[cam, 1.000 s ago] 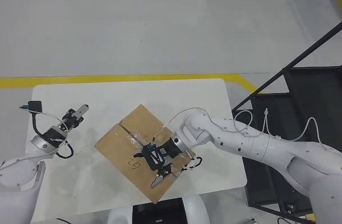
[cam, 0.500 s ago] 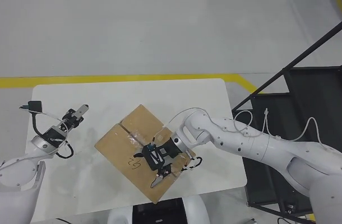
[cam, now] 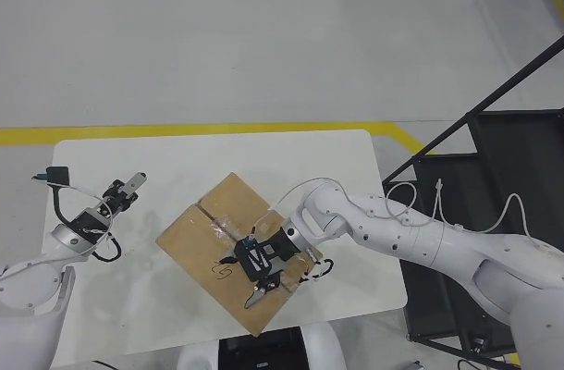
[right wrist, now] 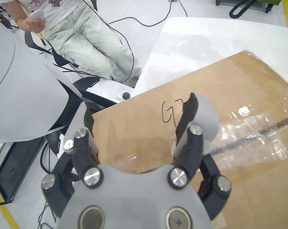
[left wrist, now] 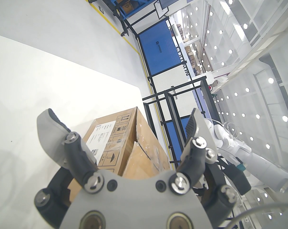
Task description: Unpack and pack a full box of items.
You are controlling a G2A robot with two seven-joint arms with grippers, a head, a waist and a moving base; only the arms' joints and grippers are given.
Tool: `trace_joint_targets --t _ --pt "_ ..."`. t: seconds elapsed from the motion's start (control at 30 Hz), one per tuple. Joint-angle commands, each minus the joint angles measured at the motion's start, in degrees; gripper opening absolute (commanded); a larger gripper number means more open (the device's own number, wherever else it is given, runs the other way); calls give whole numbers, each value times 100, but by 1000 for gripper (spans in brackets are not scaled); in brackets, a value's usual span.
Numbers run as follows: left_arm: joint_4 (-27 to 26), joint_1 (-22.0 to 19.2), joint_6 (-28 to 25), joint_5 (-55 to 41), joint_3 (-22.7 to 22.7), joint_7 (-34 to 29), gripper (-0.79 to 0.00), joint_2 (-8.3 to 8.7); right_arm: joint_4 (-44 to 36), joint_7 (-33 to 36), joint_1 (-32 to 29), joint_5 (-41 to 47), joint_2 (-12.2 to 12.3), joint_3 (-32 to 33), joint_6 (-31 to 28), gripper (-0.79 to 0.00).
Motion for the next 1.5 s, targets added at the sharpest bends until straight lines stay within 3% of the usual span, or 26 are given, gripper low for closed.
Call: trace_joint_targets --t 0.0,0.3,0.33,0.4,0.57,0.77,0.97,1.2,1.47 --pt "0 0 0 0 0 0 0 0 0 0 0 0 0 0 0 -55" --pt "0 0 0 0 0 0 0 0 0 0 0 0 0 0 0 -55" --pt "0 0 0 0 0 0 0 0 -31 5 -6 -11 -1 4 0 0" --pt "0 0 0 0 0 0 0 0 -167 47 -27 -57 10 24 0 0" --pt "0 0 0 0 0 0 0 0 -382 135 -37 45 149 0 0 0" --pt "0 0 0 0 0 0 0 0 -450 1377 -283 954 287 0 0 0" --pt "0 0 0 0 0 0 0 0 -347 2128 -243 1924 337 0 0 0" --pt "0 0 0 0 0 0 0 0 87 1936 -33 2039 306 0 0 0" --pt "0 0 0 0 0 0 0 0 450 1636 114 1961 33 0 0 0"
